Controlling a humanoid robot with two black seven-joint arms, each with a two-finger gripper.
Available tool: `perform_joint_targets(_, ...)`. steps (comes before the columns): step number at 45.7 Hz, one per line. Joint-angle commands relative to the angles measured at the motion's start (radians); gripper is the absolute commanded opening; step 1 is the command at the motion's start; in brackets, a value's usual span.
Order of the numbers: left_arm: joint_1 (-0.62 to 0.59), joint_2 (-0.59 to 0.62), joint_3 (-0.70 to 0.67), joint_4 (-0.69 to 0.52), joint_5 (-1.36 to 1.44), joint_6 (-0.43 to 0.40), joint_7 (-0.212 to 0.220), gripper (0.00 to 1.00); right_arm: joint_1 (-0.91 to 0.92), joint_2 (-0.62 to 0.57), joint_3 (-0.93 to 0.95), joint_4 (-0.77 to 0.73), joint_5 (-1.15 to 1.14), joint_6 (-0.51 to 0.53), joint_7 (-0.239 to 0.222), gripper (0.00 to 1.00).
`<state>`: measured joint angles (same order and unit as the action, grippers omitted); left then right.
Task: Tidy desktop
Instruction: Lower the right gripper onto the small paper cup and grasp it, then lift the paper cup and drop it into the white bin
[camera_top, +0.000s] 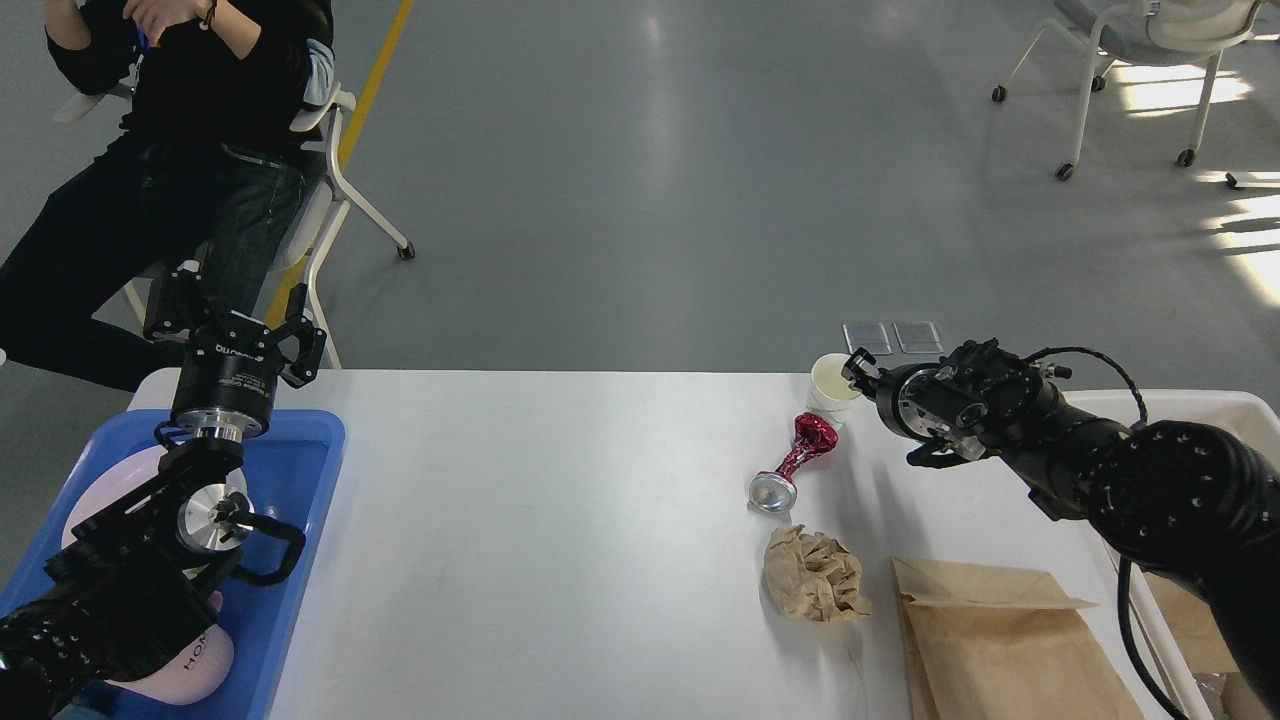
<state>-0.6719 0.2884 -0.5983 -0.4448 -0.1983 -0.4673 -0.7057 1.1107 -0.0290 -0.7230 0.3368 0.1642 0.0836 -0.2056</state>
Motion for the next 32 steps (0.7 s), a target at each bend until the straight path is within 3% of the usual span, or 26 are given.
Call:
perform_joint_targets(1,0.000,0.000,0.000,0.000,-0.001,-0.001,0.000,0.97,-0.011,0.014,-0.001,-0.024,0.000,-0.005,0.000,0.53)
perform_joint_targets(10,0.000,0.000,0.000,0.000,-0.001,0.001,-0.001,0.97,-0.017,0.028,-0.001,-0.031,0.000,-0.007,0.000,0.53)
perform_joint_targets(32,0.000,0.000,0.000,0.000,0.000,0.001,-0.001,0.97,-0.023,0.035,-0.004,-0.030,0.000,-0.007,-0.003,0.17)
